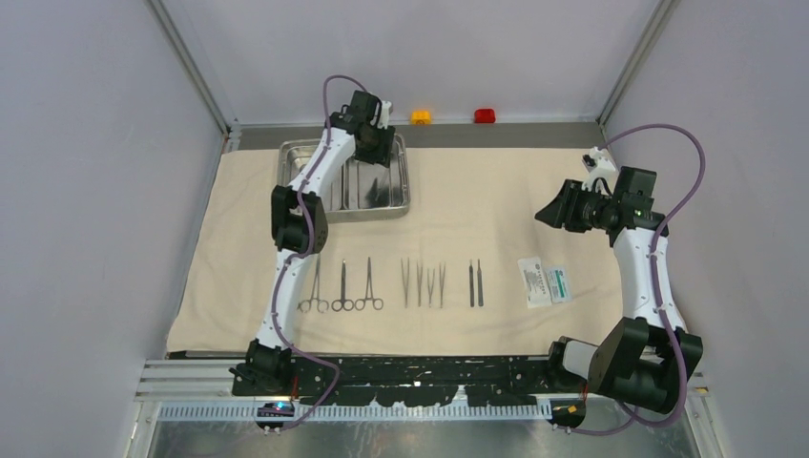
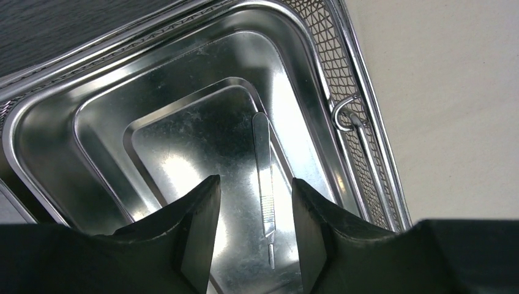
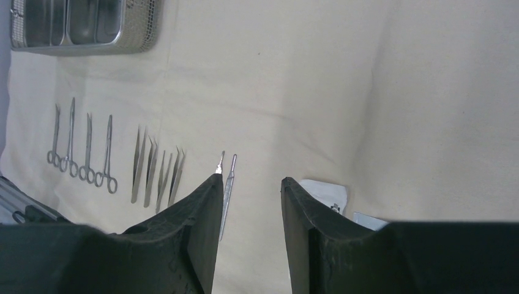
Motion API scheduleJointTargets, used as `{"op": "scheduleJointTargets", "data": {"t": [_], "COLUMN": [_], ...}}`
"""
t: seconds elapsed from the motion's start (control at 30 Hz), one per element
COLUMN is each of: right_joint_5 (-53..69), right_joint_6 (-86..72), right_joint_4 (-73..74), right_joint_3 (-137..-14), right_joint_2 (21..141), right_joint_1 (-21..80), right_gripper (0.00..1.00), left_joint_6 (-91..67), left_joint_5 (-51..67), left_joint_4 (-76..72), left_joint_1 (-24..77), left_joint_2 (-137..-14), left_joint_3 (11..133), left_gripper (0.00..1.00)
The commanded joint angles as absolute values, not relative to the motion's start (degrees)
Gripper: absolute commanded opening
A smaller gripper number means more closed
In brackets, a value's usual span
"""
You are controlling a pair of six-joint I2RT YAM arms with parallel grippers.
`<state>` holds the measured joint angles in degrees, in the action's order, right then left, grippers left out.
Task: Open and lay out the surgical kit
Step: Adjust the medical item in the container.
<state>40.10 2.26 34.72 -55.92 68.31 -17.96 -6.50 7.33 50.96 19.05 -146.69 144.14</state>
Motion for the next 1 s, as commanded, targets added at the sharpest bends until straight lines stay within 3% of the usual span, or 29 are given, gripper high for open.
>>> {"op": "scheduleJointTargets", "data": {"t": [0.0, 0.23, 0.97], "right_joint_5": [39.41, 39.26, 39.64], "right_joint_6": [3.58, 4.04, 4.83], "right_joint_4": [33.30, 33.56, 34.54], "right_joint_3": [-56.28, -56.42, -56.82], "right_joint_2": [69.42, 70.93, 72.65], "right_joint_1": [-17.80, -17.80, -17.77], "right_gripper": [0.45, 0.45, 0.45], "left_joint_6": [-4.42, -1.11, -0.26], "left_joint_5": [7.77, 0.71, 0.44], "left_joint_4": [49.16, 49.59, 52.95], "left_joint_1": [19.60, 21.47, 22.38], "left_joint_2": [-146.65, -147.58, -151.55], "left_joint_3": [144.89, 143.15, 144.81], "left_gripper": [0.48, 0.46, 0.37]}}
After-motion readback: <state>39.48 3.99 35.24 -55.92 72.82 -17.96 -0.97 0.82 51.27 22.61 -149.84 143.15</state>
